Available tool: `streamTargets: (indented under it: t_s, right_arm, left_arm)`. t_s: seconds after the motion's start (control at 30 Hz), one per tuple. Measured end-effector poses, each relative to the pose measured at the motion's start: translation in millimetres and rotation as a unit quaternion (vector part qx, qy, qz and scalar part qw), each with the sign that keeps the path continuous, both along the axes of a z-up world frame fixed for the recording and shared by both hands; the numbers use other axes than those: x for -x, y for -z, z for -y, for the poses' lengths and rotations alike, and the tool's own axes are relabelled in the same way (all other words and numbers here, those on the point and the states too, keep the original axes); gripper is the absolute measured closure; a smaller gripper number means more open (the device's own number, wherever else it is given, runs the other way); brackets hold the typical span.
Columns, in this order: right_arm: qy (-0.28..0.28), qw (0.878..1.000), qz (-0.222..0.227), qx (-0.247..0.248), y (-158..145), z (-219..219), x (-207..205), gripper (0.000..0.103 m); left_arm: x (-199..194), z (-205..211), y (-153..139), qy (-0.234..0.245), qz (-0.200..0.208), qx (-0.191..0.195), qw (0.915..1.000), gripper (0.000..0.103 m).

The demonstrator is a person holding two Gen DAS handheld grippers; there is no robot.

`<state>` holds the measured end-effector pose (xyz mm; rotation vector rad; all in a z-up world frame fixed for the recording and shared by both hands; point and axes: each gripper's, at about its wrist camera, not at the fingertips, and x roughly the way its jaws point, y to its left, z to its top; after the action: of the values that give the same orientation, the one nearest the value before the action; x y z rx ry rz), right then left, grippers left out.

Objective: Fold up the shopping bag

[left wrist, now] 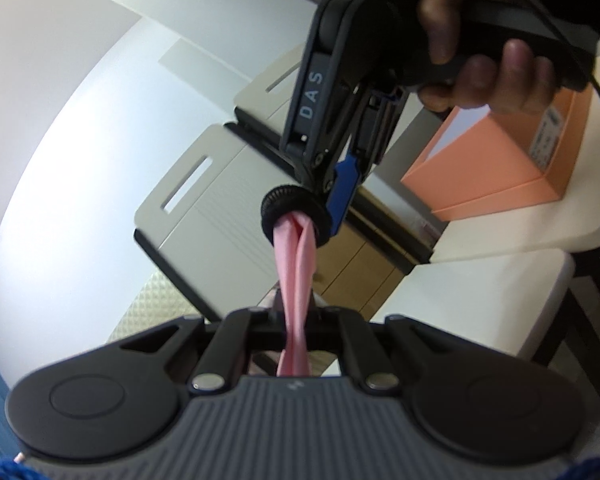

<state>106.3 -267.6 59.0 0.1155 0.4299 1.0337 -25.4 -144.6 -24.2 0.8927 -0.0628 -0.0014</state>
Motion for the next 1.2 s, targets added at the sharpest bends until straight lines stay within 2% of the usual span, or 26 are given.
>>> streamTargets:
  t_s: [0.1,0.23,0.27,0.3,0.33,0.4,0.47,0.63,0.67,0.73,0.77,0.8,0.93,1.03,1.1,1.2]
  right_arm:
    - [0.002,0.999,-0.028,-0.015,2,9,-5,0.060]
    - [-0.023,0.997,-0.065,-0.029,-1,25,-15,0.058]
    - [-0.029,0.996,-0.075,-0.032,-1,29,-17,0.054]
    - [-0.035,0.995,-0.084,-0.036,-2,33,-20,0.044]
    - [-0.035,0.995,-0.091,-0.032,-5,35,-22,0.041]
    - [-0.035,0.995,-0.094,-0.012,-8,35,-24,0.042]
    - [-0.035,0.996,-0.086,0.020,-11,31,-22,0.045]
    - [0.014,0.996,-0.088,-0.016,-14,41,-29,0.045]
    - [0.031,0.995,-0.090,-0.012,-13,39,-33,0.046]
    - [0.071,0.994,-0.084,0.019,-12,24,-38,0.056]
    - [0.076,0.993,-0.084,0.023,-12,16,-40,0.077]
    - [0.082,0.993,-0.084,0.027,-11,9,-43,0.093]
    - [0.084,0.994,-0.061,0.037,-8,-13,-40,0.094]
    - [0.113,0.991,-0.044,0.055,3,-22,-39,0.093]
    - [0.123,0.989,-0.057,0.063,16,-24,-44,0.092]
    - [0.166,0.981,-0.050,0.086,39,-31,-50,0.091]
  left_arm:
    - [4,3,1,0.009,0.006,-0.004,0.9999,0.097]
    - [13,5,1,0.037,0.014,-0.005,0.9992,0.097]
    - [16,5,1,0.049,0.020,-0.004,0.9986,0.097]
    - [19,5,1,0.063,0.026,-0.003,0.9977,0.097]
    - [23,5,0,0.077,0.032,-0.002,0.9965,0.097]
    - [29,7,-2,0.093,0.037,0.009,0.9949,0.097]
    - [28,7,-6,0.091,0.025,0.029,0.9951,0.097]
    - [17,0,-15,0.059,0.018,0.060,0.9963,0.096]
    - [12,-2,-17,0.051,0.012,0.068,0.9963,0.095]
    - [4,-6,-21,0.040,-0.003,0.081,0.9959,0.095]
    - [2,-8,-22,0.037,-0.011,0.087,0.9955,0.094]
    - [1,-9,-23,0.035,-0.017,0.091,0.9951,0.094]
    - [1,-12,-26,0.032,-0.033,0.101,0.9938,0.094]
    - [-10,-23,-31,-0.005,-0.056,0.129,0.9900,0.094]
    - [-21,-37,-39,-0.034,-0.086,0.173,0.9805,0.094]
    - [-32,-52,-50,-0.046,-0.131,0.244,0.9598,0.093]
